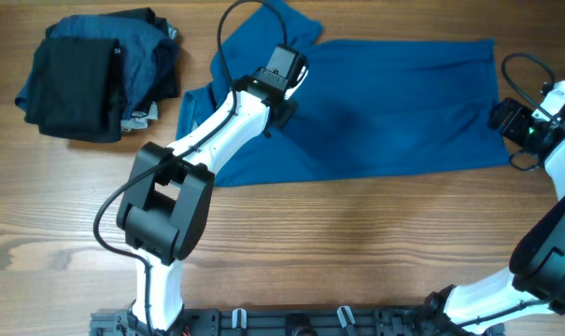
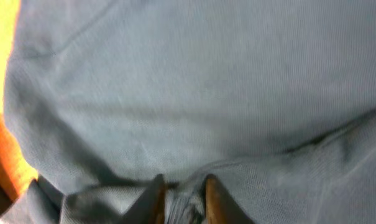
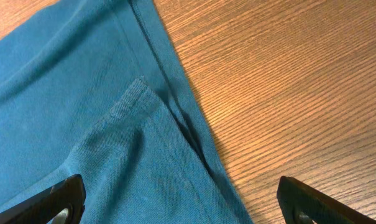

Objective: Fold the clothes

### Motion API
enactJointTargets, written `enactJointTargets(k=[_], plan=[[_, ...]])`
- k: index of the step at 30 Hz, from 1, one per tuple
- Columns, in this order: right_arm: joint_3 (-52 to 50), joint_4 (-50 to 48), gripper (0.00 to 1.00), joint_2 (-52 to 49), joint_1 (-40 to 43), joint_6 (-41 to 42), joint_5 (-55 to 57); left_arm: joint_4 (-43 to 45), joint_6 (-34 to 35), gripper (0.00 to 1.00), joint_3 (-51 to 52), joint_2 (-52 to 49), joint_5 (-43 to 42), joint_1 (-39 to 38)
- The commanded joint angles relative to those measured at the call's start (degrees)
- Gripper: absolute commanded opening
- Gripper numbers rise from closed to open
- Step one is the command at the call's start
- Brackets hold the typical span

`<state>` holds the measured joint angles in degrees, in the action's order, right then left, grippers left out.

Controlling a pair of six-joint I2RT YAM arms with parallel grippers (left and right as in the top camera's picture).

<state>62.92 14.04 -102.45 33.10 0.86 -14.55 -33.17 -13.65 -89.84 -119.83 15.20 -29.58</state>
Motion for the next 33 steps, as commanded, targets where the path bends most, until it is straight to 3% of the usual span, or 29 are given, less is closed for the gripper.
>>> enactJointTargets(k=[1,5,9,12,13,15,16,17,22,27,33], plan=[[-0.6,-0.1,1.00,0.7,-0.2,0.8,-0.1,2.5,-1.6,0.35,-0.1,-3.0,0.7,-0.1],[-0.6,0.0,0.99,0.7,-0.2,0.8,-0.1,8.5,0.9,0.44,-0.1,-4.6,2.1,0.8],[-0.6,-0.1,1.00,0.7,-0.2,0.8,-0.1,10.4,12.0,0.49,-3.0,0.0,8.3,2.6],[-0.6,0.0,1.00,0.7,-0.2,0.8,-0.1,2.4,25.2,0.49,-6.2,7.2,7.7,4.5],[-0.6,0.0,1.00,0.7,-0.2,0.8,-0.1,-1.5,29.2,0.46,-6.3,9.9,5.6,5.4],[-0.6,0.0,1.00,0.7,-0.2,0.8,-0.1,-8.7,34.2,0.25,-6.3,12.8,-2.0,7.1],[-0.6,0.0,1.00,0.7,-0.2,0.8,-0.1,-13.0,35.2,0.10,-6.3,13.4,-7.5,8.2],[-0.6,0.0,1.00,0.7,-0.2,0.8,-0.1,-17.7,35.2,0.04,-6.1,13.3,-12.3,9.4],[-0.6,-0.1,1.00,0.7,-0.2,0.8,-0.1,-23.0,35.6,0.04,-0.3,9.0,-18.8,10.9],[-0.6,0.0,1.00,0.7,-0.2,0.8,-0.1,-20.0,35.6,0.04,5.0,4.1,-24.7,10.9],[-0.6,0.0,1.00,0.7,-0.2,0.8,-0.1,-13.1,35.5,0.04,5.2,2.6,-22.0,10.9]])
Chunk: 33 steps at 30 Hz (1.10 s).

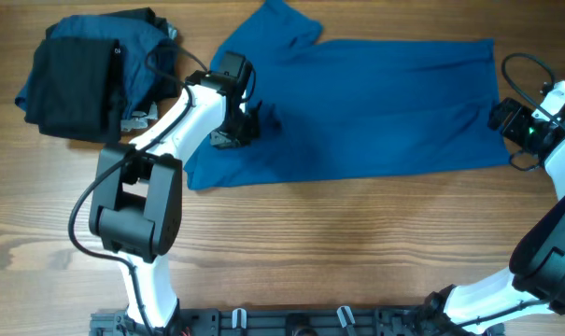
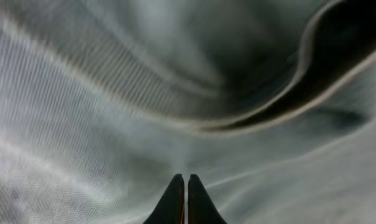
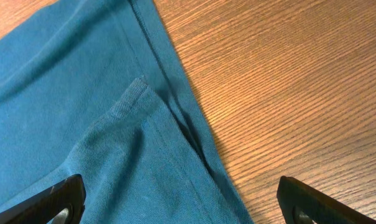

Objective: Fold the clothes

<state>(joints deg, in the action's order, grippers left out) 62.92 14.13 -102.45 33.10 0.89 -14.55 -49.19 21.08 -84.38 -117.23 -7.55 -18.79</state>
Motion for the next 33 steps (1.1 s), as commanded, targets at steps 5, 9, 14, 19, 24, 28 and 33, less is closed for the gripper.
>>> enactJointTargets(k=[5,9,14,19,24,28,33], plan=[[-0.6,-0.1,1.00,0.7,-0.2,0.8,-0.1,4.8,0.8,0.04,-0.2,-0.3,5.5,0.2],[-0.6,-0.1,1.00,0.7,-0.2,0.8,-0.1,5.8,0.8,0.04,-0.1,-0.3,5.7,0.5],[-0.6,-0.1,1.00,0.7,-0.2,0.8,-0.1,6.0,0.8,0.04,-0.1,-1.1,5.7,0.6],[-0.6,-0.1,1.00,0.7,-0.2,0.8,-0.1,6.6,0.8,0.04,-0.1,-2.4,5.7,0.6],[-0.6,-0.1,1.00,0.7,-0.2,0.8,-0.1,8.3,0.8,0.04,-0.1,-2.8,6.3,0.7],[-0.6,-0.1,1.00,0.7,-0.2,0.8,-0.1,11.2,0.8,0.04,-0.1,-4.1,9.8,0.7],[-0.6,-0.1,1.00,0.7,-0.2,0.8,-0.1,20.9,0.2,0.04,-0.1,-4.3,12.9,0.7]])
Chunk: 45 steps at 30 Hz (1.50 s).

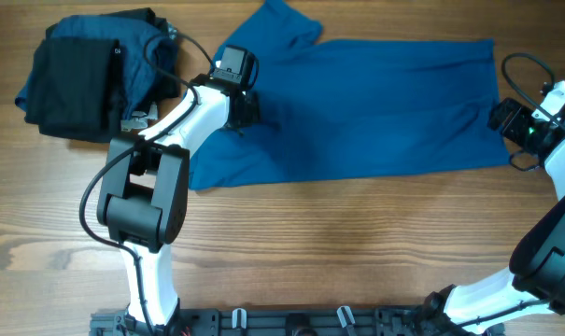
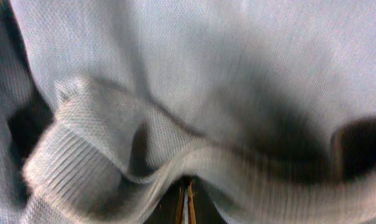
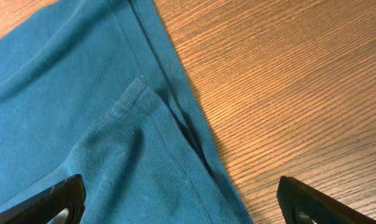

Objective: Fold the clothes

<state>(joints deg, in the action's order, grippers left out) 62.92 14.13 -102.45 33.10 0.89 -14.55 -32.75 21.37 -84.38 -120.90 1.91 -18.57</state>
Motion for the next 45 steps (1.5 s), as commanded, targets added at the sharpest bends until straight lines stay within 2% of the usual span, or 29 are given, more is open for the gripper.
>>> enactJointTargets(k=[1,4,10,15,21,22,24,27,33,40,45], plan=[[-0.6,-0.1,1.00,0.7,-0.2,0.8,-0.1,6.3,-0.1,0.04,-0.1,-0.6,3.6,0.5],[-0.6,-0.1,1.00,0.7,-0.2,0.7,-0.1,12.3,-1.7,0.08,-0.2,-0.6,3.8,0.5],[-0.6,-0.1,1.00,0.7,-0.2,0.8,-0.1,15.9,-2.6,0.12,-0.4,-0.3,10.1,0.5],[-0.6,-0.1,1.00,0.7,-0.2,0.8,-0.1,10.9,-3.8,0.11,-1.1,5.4,13.2,0.5],[-0.6,-0.2,1.00,0.7,-0.2,0.8,-0.1,1.9,-2.5,0.16,-1.1,6.6,12.7,1.9],[-0.6,-0.1,1.00,0.7,-0.2,0.8,-0.1,1.0,-2.5,0.15,-1.1,6.6,11.9,2.0],[-0.6,-0.1,1.00,0.7,-0.2,0.8,-0.1,0.5,-2.5,0.04,-1.1,6.6,9.8,2.0],[-0.6,-0.1,1.00,0.7,-0.2,0.7,-0.1,-0.8,-2.4,0.04,-1.0,6.4,5.4,2.0],[-0.6,-0.2,1.00,0.7,-0.2,0.8,-0.1,-2.2,-2.3,0.04,-1.0,1.8,5.4,2.0],[-0.6,-0.1,1.00,0.7,-0.2,0.8,-0.1,2.8,-2.3,0.04,-1.0,-1.3,6.9,2.2],[-0.6,-0.1,1.00,0.7,-0.2,0.8,-0.1,10.3,-2.3,0.04,-1.0,-1.7,9.9,2.8]])
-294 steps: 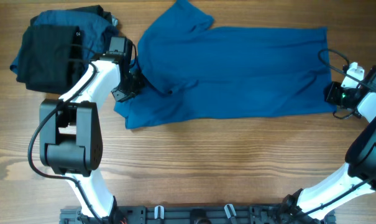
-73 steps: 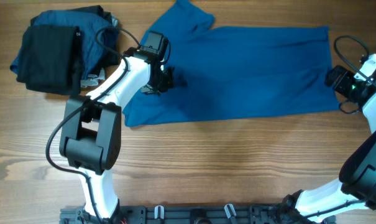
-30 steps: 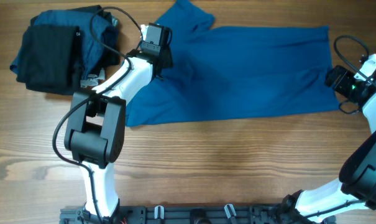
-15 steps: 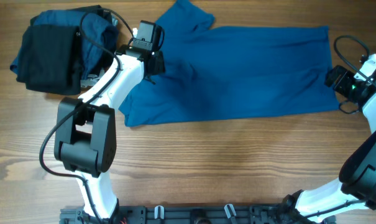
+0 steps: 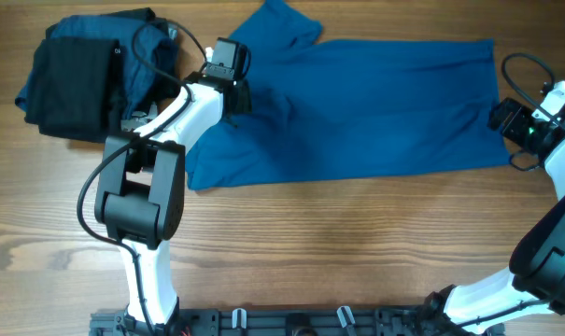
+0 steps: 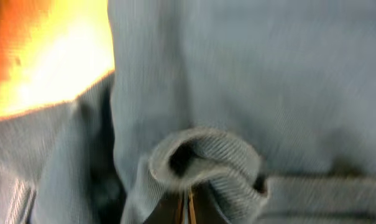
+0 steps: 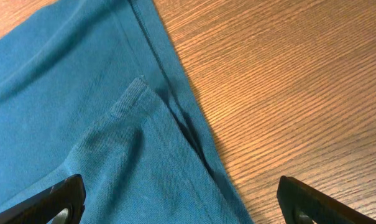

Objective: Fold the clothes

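Observation:
A blue shirt point(image 5: 375, 103) lies spread across the far half of the table, a sleeve point(image 5: 277, 23) sticking out at its top left. My left gripper point(image 5: 235, 93) is at the shirt's upper left part. In the left wrist view it point(image 6: 186, 208) is shut on a ribbed fold of the shirt point(image 6: 206, 155). My right gripper point(image 5: 502, 119) hovers at the shirt's right edge. The right wrist view shows it point(image 7: 184, 211) open over the shirt's hemmed corner point(image 7: 138, 93), with nothing between the fingers.
A pile of dark folded clothes point(image 5: 91, 75) sits at the far left, close to the left arm. Bare wooden table point(image 5: 357, 243) runs along the front. The right arm's cable point(image 5: 525, 65) loops near the shirt's right edge.
My left gripper has shifted a little toward the far left, still shut on shirt fabric; a ribbed fold now curls over its tips. The right gripper has not moved.
My left gripper was first near the shirt's upper middle-left with fabric between its fingers. Then it stood lower and further left, shut, with the shirt's left end spread out wider. Then it sat higher on that end, and now slightly further up-left. The right arm stayed still.

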### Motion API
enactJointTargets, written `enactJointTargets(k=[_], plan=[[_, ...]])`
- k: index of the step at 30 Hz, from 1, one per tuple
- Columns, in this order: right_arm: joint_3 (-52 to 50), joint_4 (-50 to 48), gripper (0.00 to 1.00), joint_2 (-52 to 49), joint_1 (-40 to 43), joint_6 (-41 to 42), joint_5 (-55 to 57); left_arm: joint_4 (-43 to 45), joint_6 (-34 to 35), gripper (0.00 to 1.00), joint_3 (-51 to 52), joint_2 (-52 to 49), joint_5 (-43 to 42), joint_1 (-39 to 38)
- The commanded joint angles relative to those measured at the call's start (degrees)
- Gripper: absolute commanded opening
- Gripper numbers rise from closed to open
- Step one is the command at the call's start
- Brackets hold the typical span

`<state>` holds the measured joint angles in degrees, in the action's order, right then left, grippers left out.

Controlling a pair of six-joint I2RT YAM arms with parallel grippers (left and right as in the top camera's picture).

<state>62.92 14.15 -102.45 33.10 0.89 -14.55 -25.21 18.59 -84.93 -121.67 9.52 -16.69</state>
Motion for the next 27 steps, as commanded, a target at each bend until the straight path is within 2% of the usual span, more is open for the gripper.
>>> enactJointTargets(k=[1,6,12,19,21,24,27], plan=[[-0.6,-0.2,1.00,0.7,-0.2,0.8,-0.1,4.1,0.5,0.04,-0.5,-1.0,2.3,1.1],[-0.6,-0.2,1.00,0.7,-0.2,0.8,-0.1,8.3,0.5,0.04,-0.5,-4.2,2.2,1.4],[-0.6,-0.2,1.00,0.7,-0.2,0.8,-0.1,8.6,-0.2,0.05,-1.7,-4.6,1.9,1.4],[-0.6,-0.2,1.00,0.7,-0.2,0.8,-0.1,2.9,-0.1,0.07,-8.0,6.2,1.7,0.1],[-0.6,-0.2,1.00,0.7,-0.2,0.8,-0.1,-0.1,-0.1,0.07,-8.0,8.5,-1.5,-1.8],[-0.6,-0.2,1.00,0.7,-0.2,0.8,-0.1,-5.1,0.2,0.04,-8.0,8.0,-5.2,-3.9],[-0.6,-0.2,1.00,0.7,-0.2,0.7,-0.1,-9.2,3.0,0.04,-8.0,4.5,-5.2,-6.8]])
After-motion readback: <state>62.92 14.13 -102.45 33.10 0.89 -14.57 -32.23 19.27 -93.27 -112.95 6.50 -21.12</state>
